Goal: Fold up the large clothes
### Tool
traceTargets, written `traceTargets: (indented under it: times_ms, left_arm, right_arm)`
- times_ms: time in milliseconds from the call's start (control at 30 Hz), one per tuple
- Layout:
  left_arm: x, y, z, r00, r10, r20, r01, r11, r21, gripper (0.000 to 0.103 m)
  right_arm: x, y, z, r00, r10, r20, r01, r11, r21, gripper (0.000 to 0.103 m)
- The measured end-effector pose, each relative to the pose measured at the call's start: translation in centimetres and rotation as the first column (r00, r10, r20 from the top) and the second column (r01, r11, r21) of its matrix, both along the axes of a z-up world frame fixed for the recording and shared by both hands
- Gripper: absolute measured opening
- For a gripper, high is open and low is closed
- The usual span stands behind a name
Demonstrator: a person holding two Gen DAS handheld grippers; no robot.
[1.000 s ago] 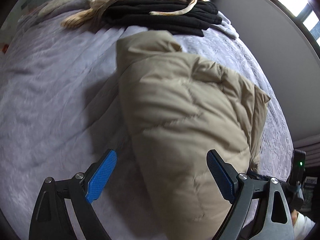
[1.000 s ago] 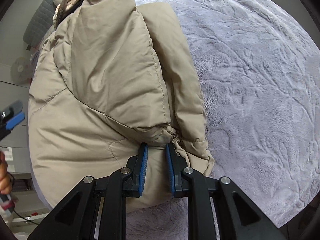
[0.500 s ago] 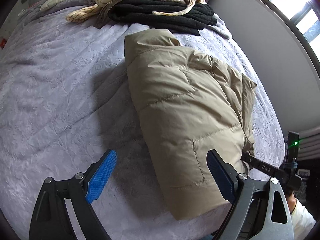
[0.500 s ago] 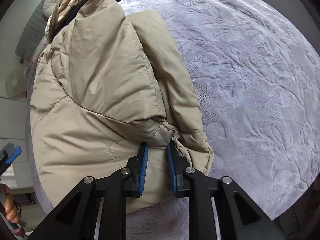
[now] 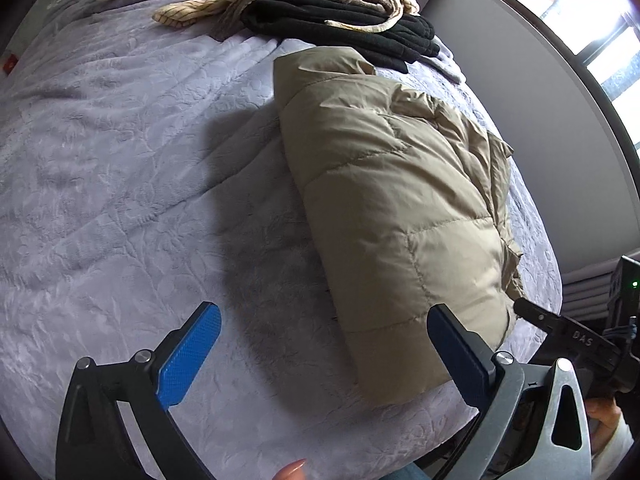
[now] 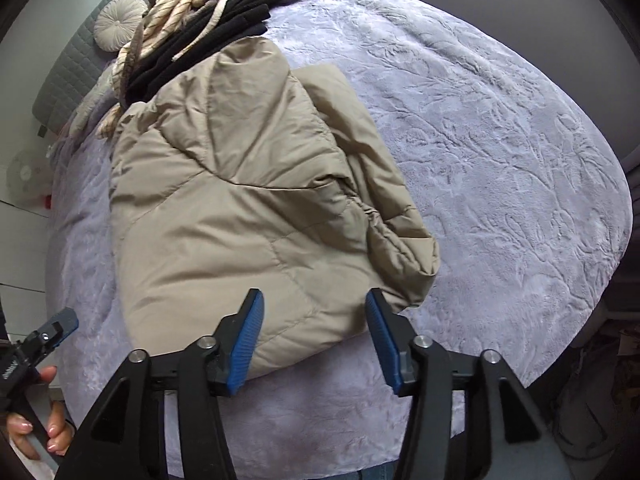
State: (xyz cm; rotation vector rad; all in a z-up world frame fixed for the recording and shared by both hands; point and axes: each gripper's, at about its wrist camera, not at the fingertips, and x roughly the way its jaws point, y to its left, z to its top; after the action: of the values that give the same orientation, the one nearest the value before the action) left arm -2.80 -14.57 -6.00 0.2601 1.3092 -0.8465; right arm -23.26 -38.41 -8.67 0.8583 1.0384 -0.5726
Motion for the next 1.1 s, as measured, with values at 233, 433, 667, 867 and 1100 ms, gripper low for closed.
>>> traceTargets:
  times_ms: [233, 433, 667, 867, 1100]
  left_arm:
    - [0.8, 0.0, -0.8, 0.999, 0.032, -0.010, -0.032, 0.999, 0.022, 0.103]
    - [1.7, -1.2, -0.8, 0.996, 0.092, -0.005, -0.092, 0.995, 0.042, 0.103]
    - [2.2, -2.8, -1.4, 0.991, 0.133, 0.008, -0.134, 0.988, 0.076, 0.103]
    - [2.6, -3.7, -1.9, 0.991, 0.131, -0.013, -0.130, 0.990, 0.062, 0.103]
    - [5.0, -3.0, -4.4, 0.949, 0.118, -0.292, -0.144, 0.987, -0.067, 0.103]
  right_arm:
    - [2.4, -0.2, 1.0, 0.997, 0.074, 0.014, -0.074, 0.997, -0.011, 0.082]
    - [4.4, -2.9, 0.7, 0.989, 0.148, 0.020, -0.148, 0.989, 0.007, 0.088]
    - [6.0, -5.8, 0.3, 0.978, 0.203, 0.044, -0.203, 0.979, -0.002, 0.088]
    - [6.5, -8.7, -0.8, 0.970, 0.244, 0.017, -0.245, 0.968, 0.046, 0.088]
    - [6.5, -11.8, -2.5, 0.957, 0.289, 0.026, -0.289, 0.947, 0.140, 0.089]
